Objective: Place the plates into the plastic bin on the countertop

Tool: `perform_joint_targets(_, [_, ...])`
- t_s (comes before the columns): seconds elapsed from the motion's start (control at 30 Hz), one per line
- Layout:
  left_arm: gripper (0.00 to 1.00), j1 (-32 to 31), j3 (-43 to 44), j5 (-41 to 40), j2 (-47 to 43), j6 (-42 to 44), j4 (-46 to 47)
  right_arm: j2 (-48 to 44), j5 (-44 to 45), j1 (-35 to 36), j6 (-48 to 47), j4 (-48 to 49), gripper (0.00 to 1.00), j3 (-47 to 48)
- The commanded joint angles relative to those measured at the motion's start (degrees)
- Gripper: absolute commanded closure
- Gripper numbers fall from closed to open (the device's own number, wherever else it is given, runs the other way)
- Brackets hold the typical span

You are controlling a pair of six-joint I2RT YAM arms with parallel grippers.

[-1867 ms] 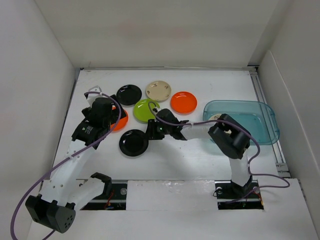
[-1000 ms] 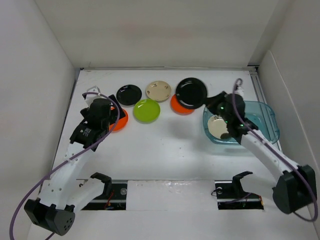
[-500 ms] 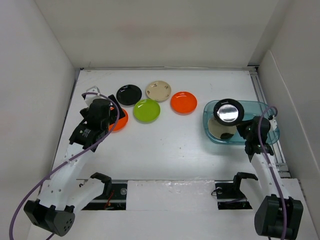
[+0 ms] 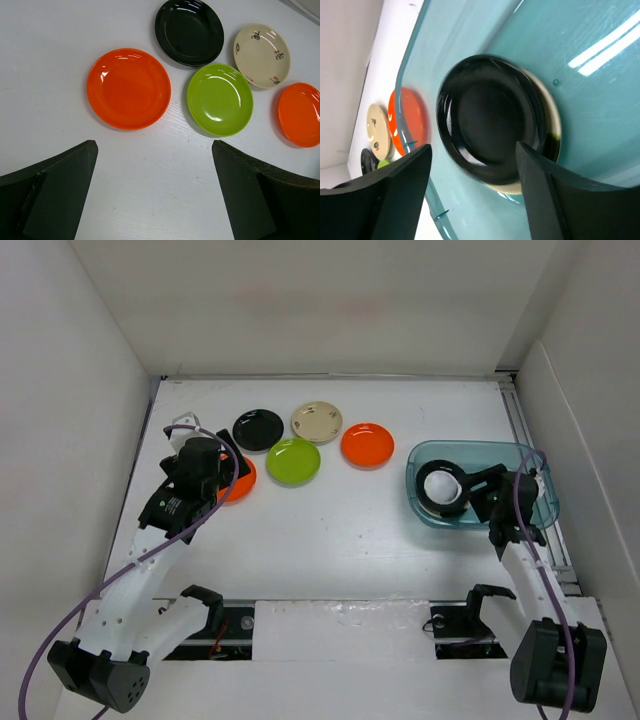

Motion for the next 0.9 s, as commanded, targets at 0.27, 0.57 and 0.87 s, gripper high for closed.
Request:
perform_joint_targets(0.27, [0.00,0.3,0.4,0.5,-0.9,0.6,1.2,-10.8,-3.3,0.4,-1.3,-3.9,0.00,5.1])
perform_joint_targets(0.57, [0.00,0.3,0.4,-0.1,1.3,0.0,0.7,3.0,-5.6,29.0,-5.3,3.9,0.00,19.2])
perform_joint_targets(0.87, [0.00,0.3,0.9,-2.7,2.6,-1.2,-0.4,44.1,-2.7,44.0,-5.6,10.6,0.02,39.4])
